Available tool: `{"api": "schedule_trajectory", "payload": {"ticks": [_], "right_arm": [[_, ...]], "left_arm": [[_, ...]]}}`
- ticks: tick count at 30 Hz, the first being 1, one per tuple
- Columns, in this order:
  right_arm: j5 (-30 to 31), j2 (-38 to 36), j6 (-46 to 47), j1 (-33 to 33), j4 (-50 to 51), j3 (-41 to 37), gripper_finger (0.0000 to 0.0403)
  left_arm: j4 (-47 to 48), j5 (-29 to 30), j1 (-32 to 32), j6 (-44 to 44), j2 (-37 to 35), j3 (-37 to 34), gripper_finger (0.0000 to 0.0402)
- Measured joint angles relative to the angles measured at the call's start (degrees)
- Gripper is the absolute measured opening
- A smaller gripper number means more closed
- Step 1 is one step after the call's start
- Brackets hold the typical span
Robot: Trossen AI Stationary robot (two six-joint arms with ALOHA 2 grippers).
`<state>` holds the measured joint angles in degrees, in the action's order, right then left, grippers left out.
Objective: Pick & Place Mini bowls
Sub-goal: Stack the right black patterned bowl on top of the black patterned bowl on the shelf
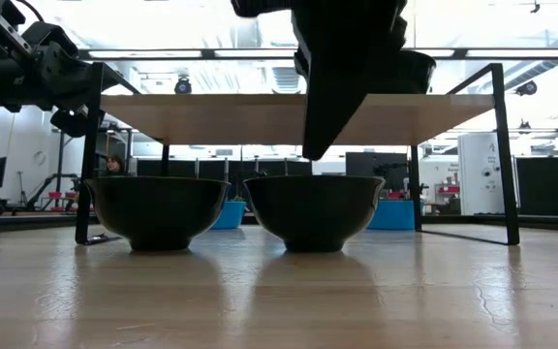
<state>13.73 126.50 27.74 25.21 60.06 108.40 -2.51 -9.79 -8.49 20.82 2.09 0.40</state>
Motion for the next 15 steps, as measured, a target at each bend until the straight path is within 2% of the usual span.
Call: {"api": "schedule_trajectory", "payload": {"ticks": [15], "right_arm": [[0.8, 0.1, 1.9, -0.7, -2.0, -5.3, 0.0091]], "left_arm": [[0.0, 0.0, 0.0, 0.0, 0.0, 0.0, 0.0]]}}
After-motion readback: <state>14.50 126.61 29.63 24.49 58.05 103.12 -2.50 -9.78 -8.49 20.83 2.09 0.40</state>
